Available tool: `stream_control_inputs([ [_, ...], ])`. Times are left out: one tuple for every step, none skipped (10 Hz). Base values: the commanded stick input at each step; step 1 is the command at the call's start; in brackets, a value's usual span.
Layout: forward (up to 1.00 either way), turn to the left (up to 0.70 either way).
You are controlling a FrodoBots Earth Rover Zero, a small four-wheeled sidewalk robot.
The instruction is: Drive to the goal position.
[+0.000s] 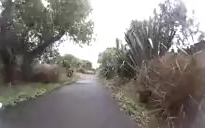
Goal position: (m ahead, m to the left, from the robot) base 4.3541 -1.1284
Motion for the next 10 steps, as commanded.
stream_control_inputs([
  [0.85,0.00],
  [0.85,0.00],
  [0.85,0.00],
  [0.85,0.00],
  [0.85,0.00],
  [0.85,0.11],
  [0.85,0.31],
  [0.85,0.14],
  [0.85,0.00],
  [0.85,0.00],
])
